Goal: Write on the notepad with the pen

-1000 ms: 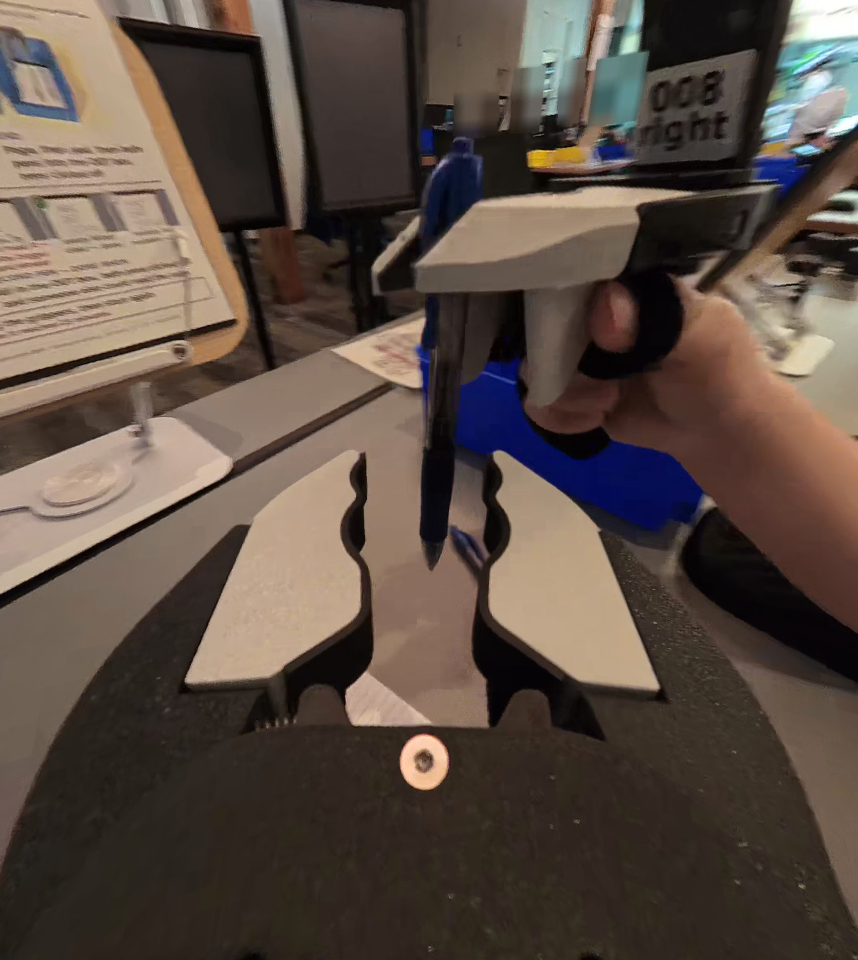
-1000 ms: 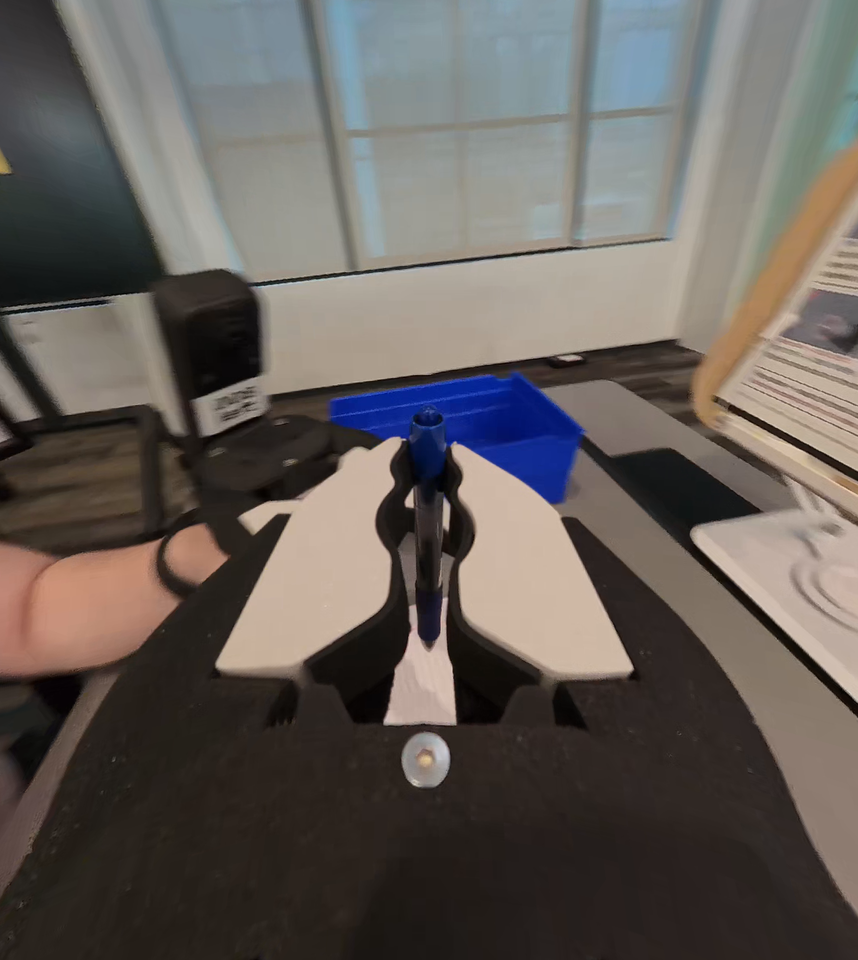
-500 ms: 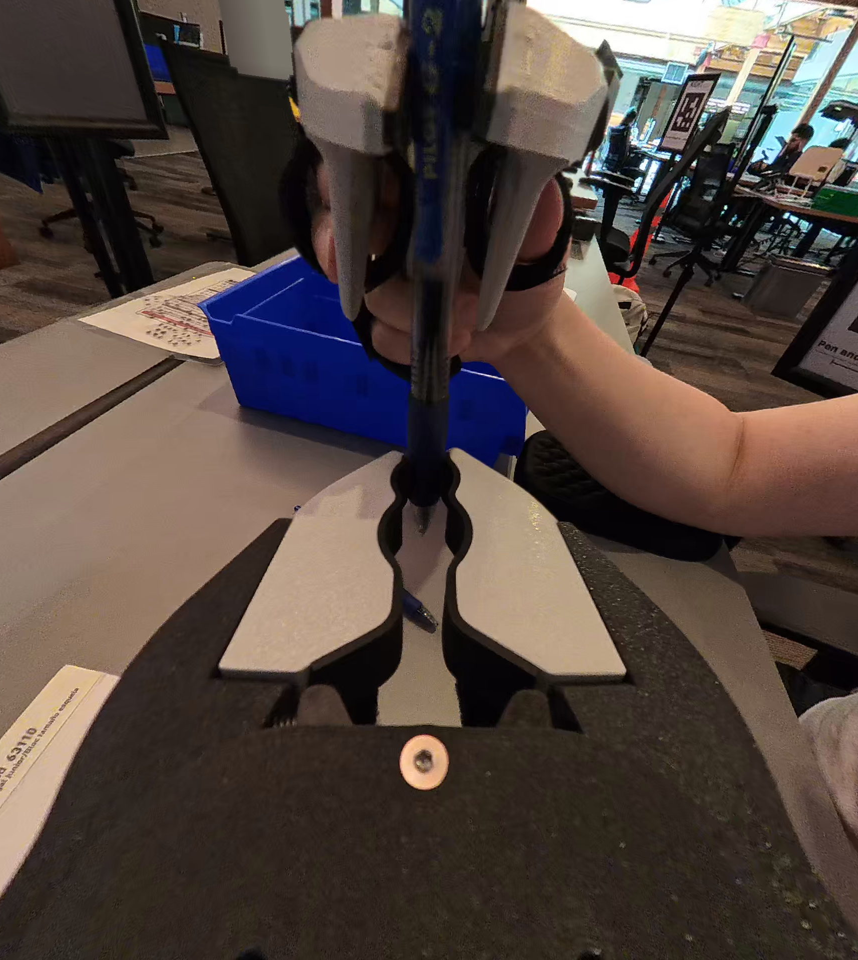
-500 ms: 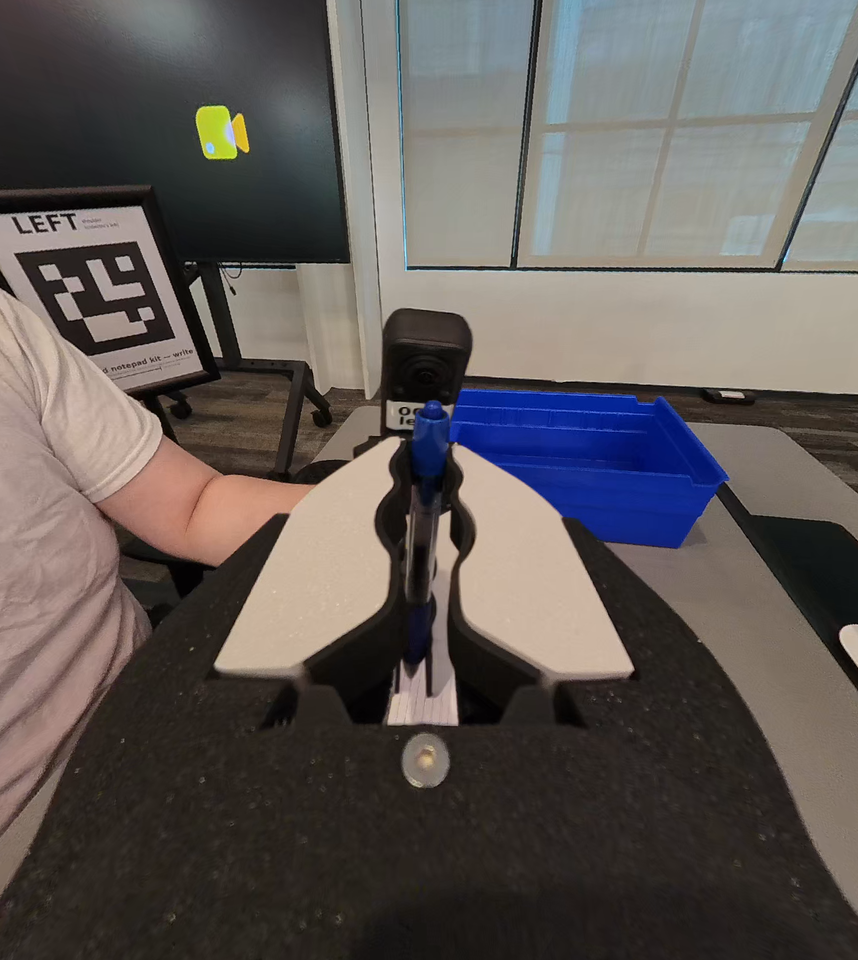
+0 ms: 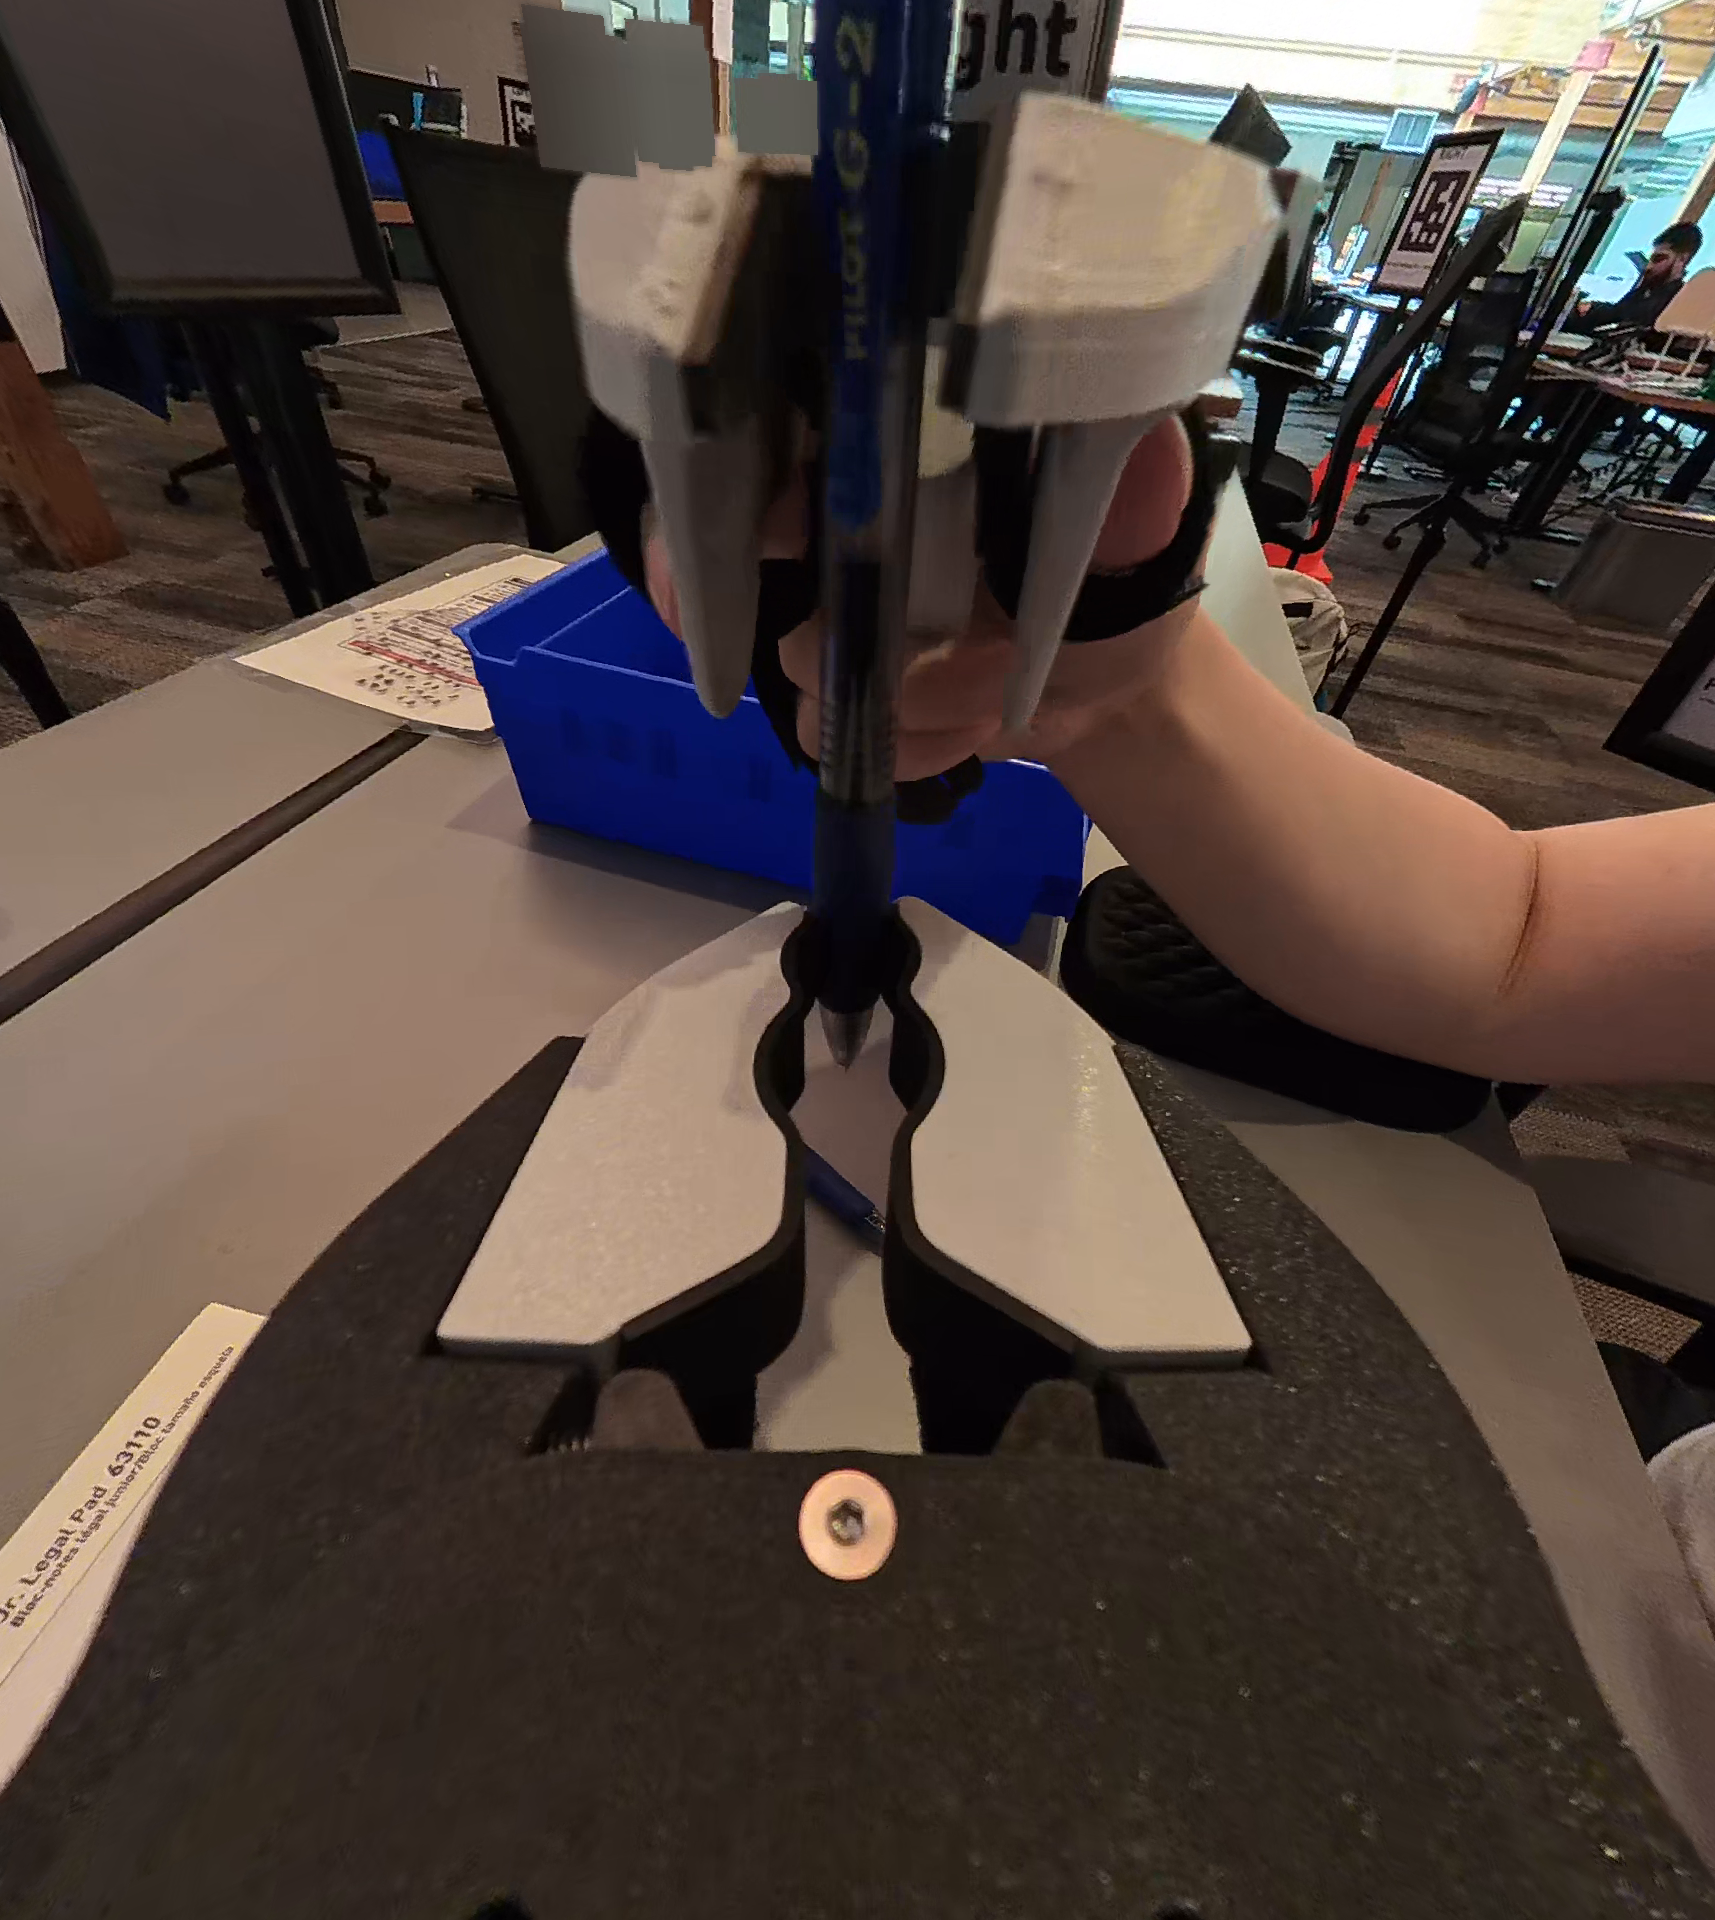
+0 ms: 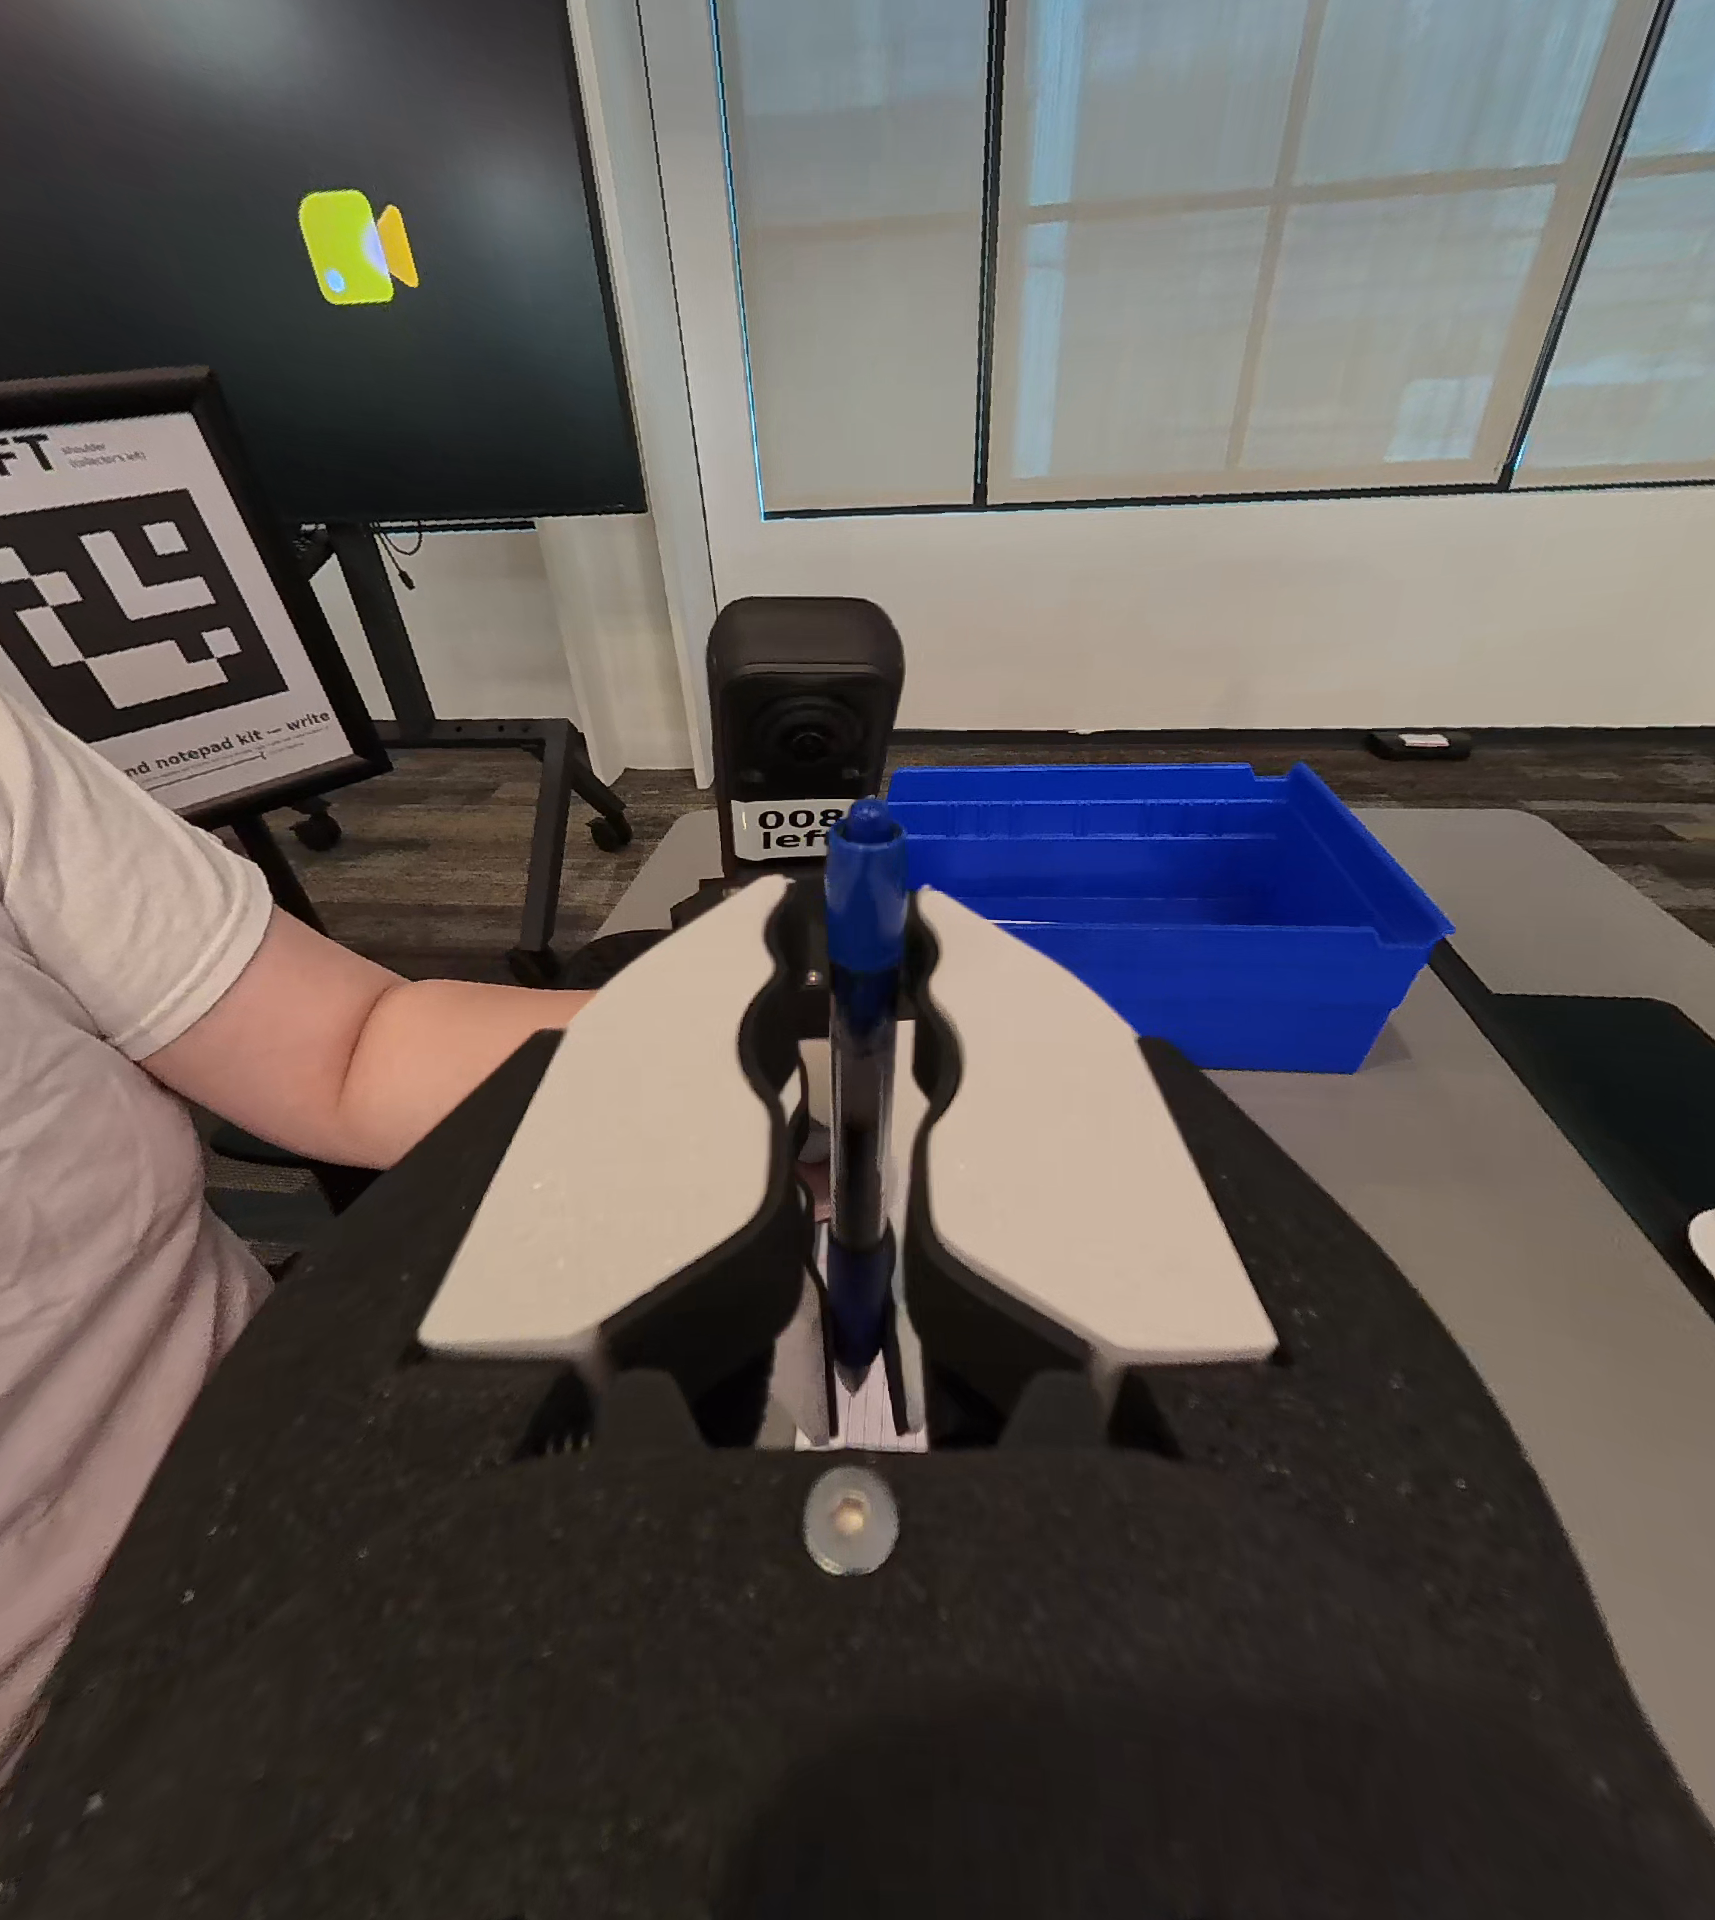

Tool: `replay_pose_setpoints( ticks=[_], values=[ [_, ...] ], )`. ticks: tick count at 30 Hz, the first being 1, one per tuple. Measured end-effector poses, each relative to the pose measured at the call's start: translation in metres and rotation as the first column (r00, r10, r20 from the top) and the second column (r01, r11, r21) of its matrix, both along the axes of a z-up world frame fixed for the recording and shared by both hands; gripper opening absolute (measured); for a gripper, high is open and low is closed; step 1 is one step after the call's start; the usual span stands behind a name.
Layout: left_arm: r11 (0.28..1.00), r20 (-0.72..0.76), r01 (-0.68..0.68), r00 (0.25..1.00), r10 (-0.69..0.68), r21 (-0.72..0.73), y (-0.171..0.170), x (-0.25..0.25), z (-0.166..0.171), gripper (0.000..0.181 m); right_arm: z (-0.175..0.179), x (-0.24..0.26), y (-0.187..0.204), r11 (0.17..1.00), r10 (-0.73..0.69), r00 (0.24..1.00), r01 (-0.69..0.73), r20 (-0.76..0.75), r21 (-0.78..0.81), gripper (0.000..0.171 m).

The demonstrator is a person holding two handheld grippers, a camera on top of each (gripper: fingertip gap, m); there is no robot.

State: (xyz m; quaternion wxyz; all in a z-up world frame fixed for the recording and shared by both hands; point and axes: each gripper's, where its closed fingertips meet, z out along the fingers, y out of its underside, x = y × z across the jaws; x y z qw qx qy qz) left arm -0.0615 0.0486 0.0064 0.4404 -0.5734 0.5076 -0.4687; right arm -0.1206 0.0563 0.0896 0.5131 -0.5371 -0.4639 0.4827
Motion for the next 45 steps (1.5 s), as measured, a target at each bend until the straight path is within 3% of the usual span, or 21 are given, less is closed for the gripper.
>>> replay_pose_setpoints(
  ticks=[3,20,24,27,30,36,45],
  values=[
    [1.0,0.002,-0.001,1.0,0.001,-0.003,0.0,-0.001,0.0,0.011,0.001,0.001,0.002,1.0,-0.005,1.0,0.004,-0.018,-0.011,0.006],
    [0.999,0.001,-0.036,0.999,0.036,0.003,0.006,-0.003,-0.003,0.012,-0.001,0.005,0.007,0.997,0.001,1.0,-0.003,-0.026,-0.077,0.004],
    [0.997,-0.011,-0.071,0.997,0.071,0.013,0.012,-0.006,-0.007,0.05,-0.002,0.011,0.018,0.993,-0.036,0.998,0.029,-0.059,-0.111,0.004],
    [0.997,0.005,-0.079,0.997,0.079,0.0,0.015,-0.01,-0.005,0.056,-0.007,0.024,0.035,0.985,-0.095,0.992,0.081,-0.086,-0.151,0.005],
    [0.991,0.019,-0.136,0.99,0.136,0.01,0.022,-0.015,0.006,0.052,0.006,0.043,0.046,0.974,-0.177,0.972,0.151,-0.155,-0.17,0.005],
    [0.975,0.018,-0.219,0.976,0.219,0.022,0.02,-0.026,0.048,0.033,0.045,0.066,0.033,0.957,-0.29,0.942,0.288,-0.168,-0.037,0.005],
    [0.997,0.083,0.001,0.997,-0.007,0.077,-0.009,-0.043,0.116,0.0,0.051,0.074,0.038,0.931,-0.365,0.913,0.358,-0.184,-0.068,0.005]
  ],
)
